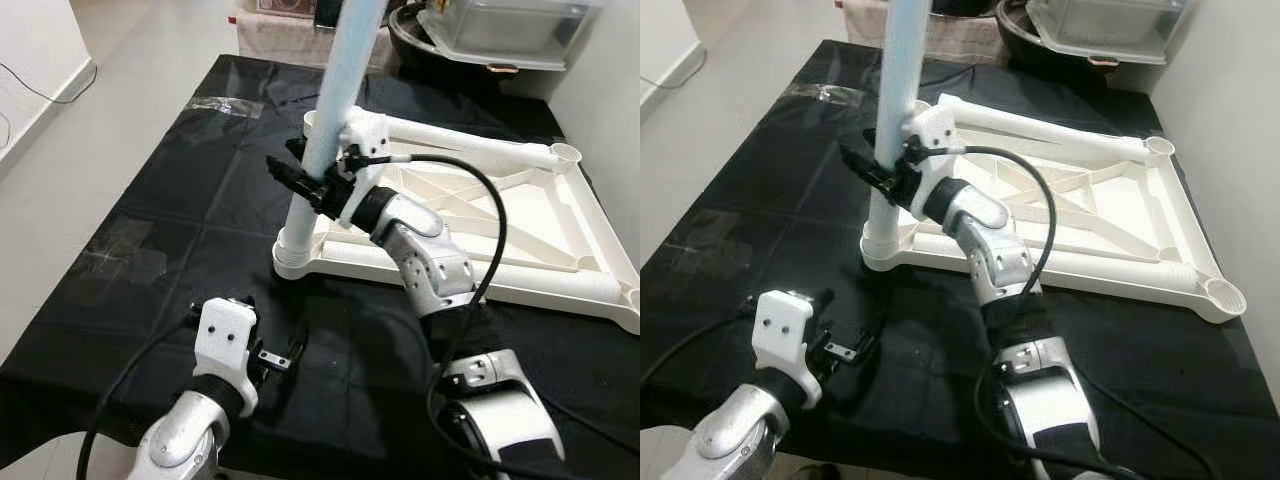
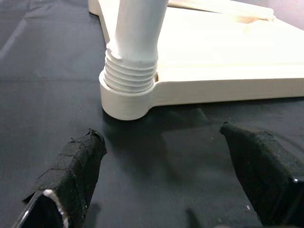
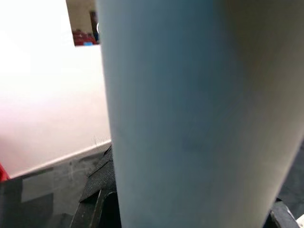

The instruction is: Building children table

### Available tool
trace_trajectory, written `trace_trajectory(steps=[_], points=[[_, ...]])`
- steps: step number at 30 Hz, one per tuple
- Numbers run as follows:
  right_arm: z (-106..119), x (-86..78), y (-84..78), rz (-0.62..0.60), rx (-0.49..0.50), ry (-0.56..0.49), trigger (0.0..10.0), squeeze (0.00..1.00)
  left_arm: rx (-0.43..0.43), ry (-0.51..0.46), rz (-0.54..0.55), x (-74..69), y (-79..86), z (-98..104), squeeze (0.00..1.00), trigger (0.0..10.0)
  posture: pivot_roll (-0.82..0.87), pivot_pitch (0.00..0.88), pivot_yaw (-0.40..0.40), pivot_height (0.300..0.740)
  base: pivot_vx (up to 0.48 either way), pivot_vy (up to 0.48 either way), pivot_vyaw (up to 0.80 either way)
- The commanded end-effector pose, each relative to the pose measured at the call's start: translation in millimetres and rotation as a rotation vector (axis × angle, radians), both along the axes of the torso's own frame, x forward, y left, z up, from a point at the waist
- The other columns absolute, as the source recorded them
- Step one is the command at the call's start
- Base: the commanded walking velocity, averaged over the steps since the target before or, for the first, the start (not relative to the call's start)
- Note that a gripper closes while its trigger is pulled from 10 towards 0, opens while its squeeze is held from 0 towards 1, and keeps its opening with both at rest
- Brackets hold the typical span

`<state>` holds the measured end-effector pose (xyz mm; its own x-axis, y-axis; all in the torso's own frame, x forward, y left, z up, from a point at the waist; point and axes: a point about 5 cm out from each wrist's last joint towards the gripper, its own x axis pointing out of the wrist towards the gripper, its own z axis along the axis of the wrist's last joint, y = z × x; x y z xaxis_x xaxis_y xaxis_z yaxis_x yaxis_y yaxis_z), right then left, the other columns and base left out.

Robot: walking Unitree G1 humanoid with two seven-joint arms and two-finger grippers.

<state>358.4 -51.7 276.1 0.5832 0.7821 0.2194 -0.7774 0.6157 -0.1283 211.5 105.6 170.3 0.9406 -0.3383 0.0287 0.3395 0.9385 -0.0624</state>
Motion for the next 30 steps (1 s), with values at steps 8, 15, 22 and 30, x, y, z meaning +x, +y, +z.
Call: trace_trajectory(steps=[8, 15, 22, 30], points=[[-32.4, 16.5, -11.4, -0.652, 0.028, 0.276, 10.0, 0.0, 0.009, 0.019, 0.009, 0.9, 1.9, -5.7, 0.0, 10.0, 0.08, 0.231, -0.109, 0.74, 0.0, 0.0, 0.0], [-26.2, -0.6, -24.3, -1.003, 0.118, 0.186, 10.0, 0.0, 0.015, 0.015, 0.017, 3.2, 5.1, -6.0, 0.0, 10.0, 0.08, 0.229, -0.107, 0.74, 0.0, 0.0, 0.0], [-18.7, -12.9, -19.0, -1.216, 0.077, 0.118, 10.0, 0.0, 0.018, 0.011, 0.022, 4.9, 6.8, -6.1, 0.0, 10.0, 0.08, 0.228, -0.106, 0.74, 0.0, 0.0, 0.0], [-17.0, -27.4, 1.7, -1.242, 0.222, 0.255, 10.0, 0.0, 0.019, 0.014, 0.025, 5.7, 7.1, -7.5, 0.0, 10.0, 0.08, 0.222, -0.109, 0.74, 0.0, 0.0, 0.0]])
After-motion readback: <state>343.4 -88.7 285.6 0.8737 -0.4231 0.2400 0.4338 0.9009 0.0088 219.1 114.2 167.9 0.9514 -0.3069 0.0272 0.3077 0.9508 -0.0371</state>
